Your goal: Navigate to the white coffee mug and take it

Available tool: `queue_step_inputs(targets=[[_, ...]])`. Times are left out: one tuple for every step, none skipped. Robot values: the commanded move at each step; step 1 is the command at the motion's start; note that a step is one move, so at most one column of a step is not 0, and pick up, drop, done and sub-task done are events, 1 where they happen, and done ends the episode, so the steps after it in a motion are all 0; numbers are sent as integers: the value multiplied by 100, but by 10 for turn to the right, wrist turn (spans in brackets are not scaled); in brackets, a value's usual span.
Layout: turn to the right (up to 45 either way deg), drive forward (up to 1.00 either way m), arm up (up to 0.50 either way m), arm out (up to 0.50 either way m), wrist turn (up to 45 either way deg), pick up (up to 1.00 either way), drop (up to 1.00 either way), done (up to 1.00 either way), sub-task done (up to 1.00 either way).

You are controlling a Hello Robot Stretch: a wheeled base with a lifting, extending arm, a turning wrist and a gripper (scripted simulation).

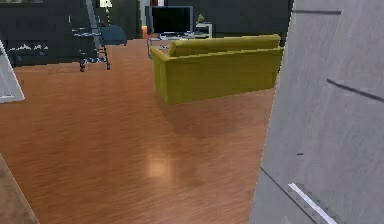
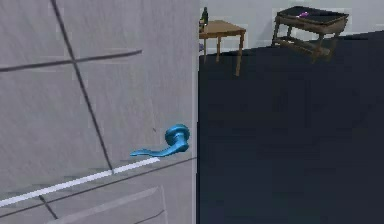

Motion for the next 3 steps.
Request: queue_step_inputs(targets=[[-60,0,0,0,0,0,0,0,0],[0,65,0,0,0,0,0,0,0],[-120,0,0,0,0,0,0,0,0]])
